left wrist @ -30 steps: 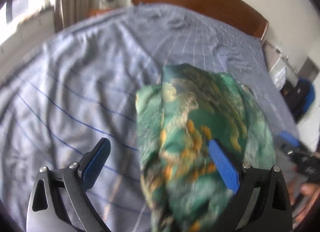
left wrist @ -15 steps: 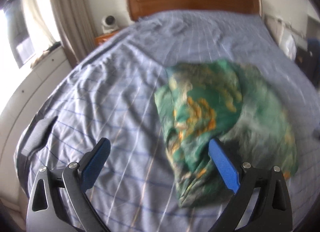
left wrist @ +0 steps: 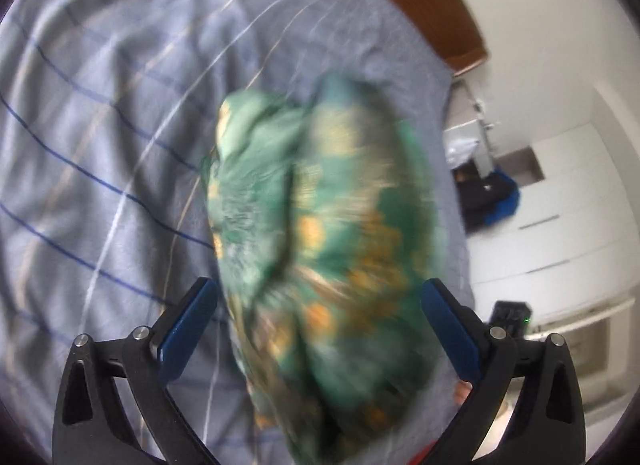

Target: Fold large clothes

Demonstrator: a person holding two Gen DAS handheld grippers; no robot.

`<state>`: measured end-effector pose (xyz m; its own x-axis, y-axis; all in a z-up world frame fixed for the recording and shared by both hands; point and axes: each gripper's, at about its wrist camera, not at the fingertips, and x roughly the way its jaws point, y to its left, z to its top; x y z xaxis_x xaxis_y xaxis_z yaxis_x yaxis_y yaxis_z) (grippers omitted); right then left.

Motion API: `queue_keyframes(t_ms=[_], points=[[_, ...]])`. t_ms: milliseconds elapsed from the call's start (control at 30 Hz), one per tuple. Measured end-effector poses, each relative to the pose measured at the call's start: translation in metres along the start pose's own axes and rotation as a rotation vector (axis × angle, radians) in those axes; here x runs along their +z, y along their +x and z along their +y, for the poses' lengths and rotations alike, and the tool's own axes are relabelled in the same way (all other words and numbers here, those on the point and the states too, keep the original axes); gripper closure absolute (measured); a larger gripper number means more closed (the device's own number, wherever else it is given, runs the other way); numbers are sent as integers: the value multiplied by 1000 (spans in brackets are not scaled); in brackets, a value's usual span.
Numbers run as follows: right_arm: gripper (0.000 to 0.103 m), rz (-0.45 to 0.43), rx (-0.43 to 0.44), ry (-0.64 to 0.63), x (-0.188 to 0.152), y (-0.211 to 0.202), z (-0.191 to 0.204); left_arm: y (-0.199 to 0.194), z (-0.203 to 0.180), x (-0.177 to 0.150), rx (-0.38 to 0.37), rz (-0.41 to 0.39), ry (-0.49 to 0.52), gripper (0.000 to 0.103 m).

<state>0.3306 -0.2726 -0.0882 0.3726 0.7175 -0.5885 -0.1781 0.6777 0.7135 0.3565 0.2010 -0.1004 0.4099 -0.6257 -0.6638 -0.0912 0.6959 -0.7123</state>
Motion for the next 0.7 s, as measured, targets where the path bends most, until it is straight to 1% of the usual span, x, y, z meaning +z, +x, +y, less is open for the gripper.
queue_keyframes(t_ms=[33,67,167,200,233,267,300,367,400,433,467,500,533,567,600,633,667,700], points=[[0,10,42,24,8,12,-2,16,5,0,35,26,3,1],[0,20,66,43,14,24,-4,24,8,-1,47,39,6,0],[0,48,89,108,31,62,-11,45,19,-1,61,64,-11,0],[1,71,91,146,36,79,-16,49,21,0,56,66,-18,0],[2,115,106,193,40,99,-21,52,22,0,55,66,-13,0],[6,152,124,226,42,116,-24,56,22,0,62,65,-2,0],[6,183,139,246,42,136,-23,60,23,-1,69,68,0,0],[10,193,70,174,43,152,-10,69,21,-1,86,83,-8,0],[15,191,-12,75,44,155,7,70,16,-1,96,85,2,1],[18,184,-66,-1,43,155,21,71,8,-1,85,85,19,22],[24,172,-126,-100,40,153,41,68,-2,-3,64,68,32,32],[27,152,-178,-203,35,149,61,62,-13,-5,79,43,60,36],[28,131,-205,-277,29,145,76,56,-22,-6,88,25,93,42],[29,99,-223,-371,21,139,95,48,-34,-8,92,2,130,46],[30,75,-223,-423,16,133,108,42,-44,-9,89,-13,154,46],[30,45,-212,-463,11,124,119,32,-59,-9,75,-40,181,46],[30,3,-180,-488,7,109,130,27,-69,-9,63,-58,205,46],[30,-28,-158,-488,6,99,133,22,-82,-8,45,-79,233,46]])
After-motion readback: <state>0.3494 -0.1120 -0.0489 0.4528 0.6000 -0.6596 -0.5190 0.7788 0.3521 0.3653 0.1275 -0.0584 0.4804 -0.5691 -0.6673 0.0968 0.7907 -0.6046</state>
